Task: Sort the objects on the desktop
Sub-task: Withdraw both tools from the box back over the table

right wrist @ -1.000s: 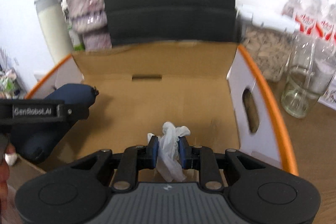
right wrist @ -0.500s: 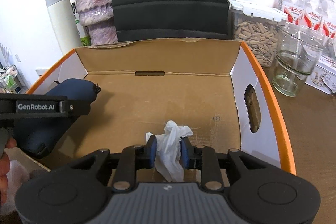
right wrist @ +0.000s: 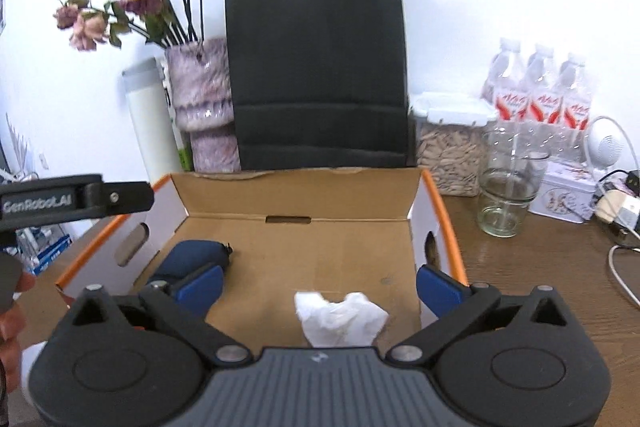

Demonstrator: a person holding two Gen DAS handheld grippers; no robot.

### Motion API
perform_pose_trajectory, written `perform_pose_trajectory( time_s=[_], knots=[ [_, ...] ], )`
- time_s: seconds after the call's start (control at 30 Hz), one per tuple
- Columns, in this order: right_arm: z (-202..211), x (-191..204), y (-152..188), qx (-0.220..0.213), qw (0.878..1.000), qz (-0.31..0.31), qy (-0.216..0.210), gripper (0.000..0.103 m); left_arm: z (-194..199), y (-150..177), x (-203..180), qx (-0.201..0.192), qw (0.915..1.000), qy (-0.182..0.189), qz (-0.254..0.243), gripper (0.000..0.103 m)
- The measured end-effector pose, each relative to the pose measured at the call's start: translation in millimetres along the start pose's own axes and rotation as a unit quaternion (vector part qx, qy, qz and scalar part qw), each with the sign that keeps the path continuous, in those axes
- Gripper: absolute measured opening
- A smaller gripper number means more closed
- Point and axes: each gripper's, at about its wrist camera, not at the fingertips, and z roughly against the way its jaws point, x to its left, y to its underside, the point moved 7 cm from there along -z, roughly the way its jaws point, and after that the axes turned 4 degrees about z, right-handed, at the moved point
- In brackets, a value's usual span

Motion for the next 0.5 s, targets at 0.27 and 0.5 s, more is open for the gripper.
perform_pose_trajectory(
  time_s=[0.27, 0.5],
  knots=[
    [49, 8, 8, -0.033, 0.999, 0.013, 0.017, 0.103, 50, 9, -8, -0.042, 0.9984, 0.007, -0.036, 0.103],
    [97, 17, 19, -0.064, 0.997, 0.028, 0.025, 0.103, 99, 16, 2, -0.074, 0.9964, 0.018, -0.038, 0.103]
  ],
)
